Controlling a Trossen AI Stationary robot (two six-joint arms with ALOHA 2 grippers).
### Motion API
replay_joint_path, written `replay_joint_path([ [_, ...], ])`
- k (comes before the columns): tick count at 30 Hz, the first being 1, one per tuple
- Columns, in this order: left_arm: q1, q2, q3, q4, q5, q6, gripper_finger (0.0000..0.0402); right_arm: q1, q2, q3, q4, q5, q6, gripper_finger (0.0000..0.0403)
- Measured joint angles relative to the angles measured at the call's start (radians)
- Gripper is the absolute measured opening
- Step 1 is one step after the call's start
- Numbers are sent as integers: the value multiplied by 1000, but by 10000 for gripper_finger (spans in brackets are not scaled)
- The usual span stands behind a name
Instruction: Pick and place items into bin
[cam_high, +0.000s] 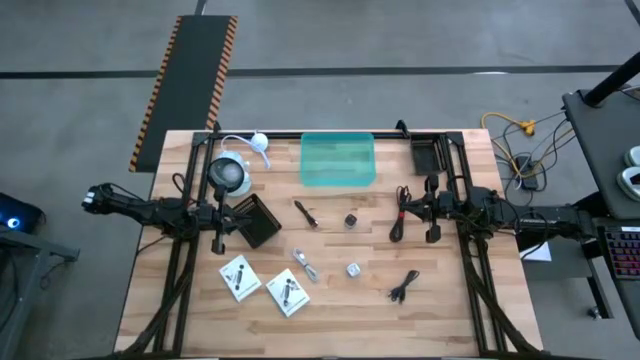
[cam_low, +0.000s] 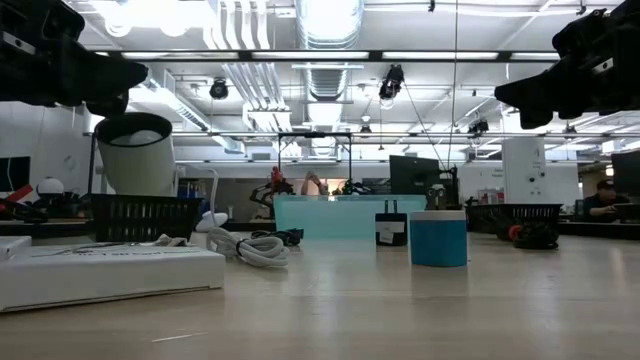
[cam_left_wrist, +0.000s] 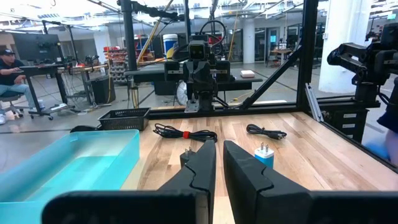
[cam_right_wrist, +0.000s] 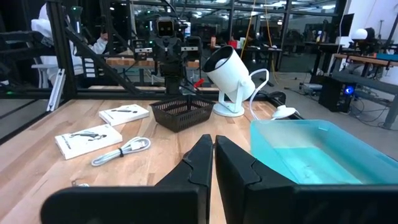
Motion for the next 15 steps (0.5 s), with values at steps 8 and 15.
replay_joint_path([
  [8,0,0,0,0,0,0,15,0,0,0,0,0,3,9],
  [15,0,0,0,0,0,0,15,0,0,0,0,0,1,9],
])
